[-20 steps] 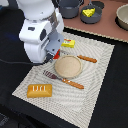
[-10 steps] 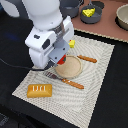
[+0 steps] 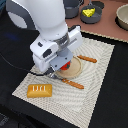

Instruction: Interact with the objects in diverse but meaningful ways.

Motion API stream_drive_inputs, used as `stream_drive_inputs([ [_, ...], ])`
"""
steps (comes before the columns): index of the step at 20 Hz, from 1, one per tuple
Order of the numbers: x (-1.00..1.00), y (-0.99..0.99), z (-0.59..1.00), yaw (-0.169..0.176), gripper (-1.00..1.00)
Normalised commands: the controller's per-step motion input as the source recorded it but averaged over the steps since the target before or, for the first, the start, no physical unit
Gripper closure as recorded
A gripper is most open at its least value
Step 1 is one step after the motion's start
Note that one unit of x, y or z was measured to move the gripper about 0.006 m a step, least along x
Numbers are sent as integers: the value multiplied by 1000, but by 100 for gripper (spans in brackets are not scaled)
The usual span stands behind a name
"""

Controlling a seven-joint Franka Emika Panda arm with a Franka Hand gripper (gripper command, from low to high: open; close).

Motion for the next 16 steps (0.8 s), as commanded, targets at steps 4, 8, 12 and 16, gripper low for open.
stream_drive_inputs([
  [4, 818, 196, 42, -58, -100],
  [8, 747, 229, 430, -51, -100],
  [12, 302, 179, 1000, -29, -100],
  [16, 0, 44, 706, -10, -100],
])
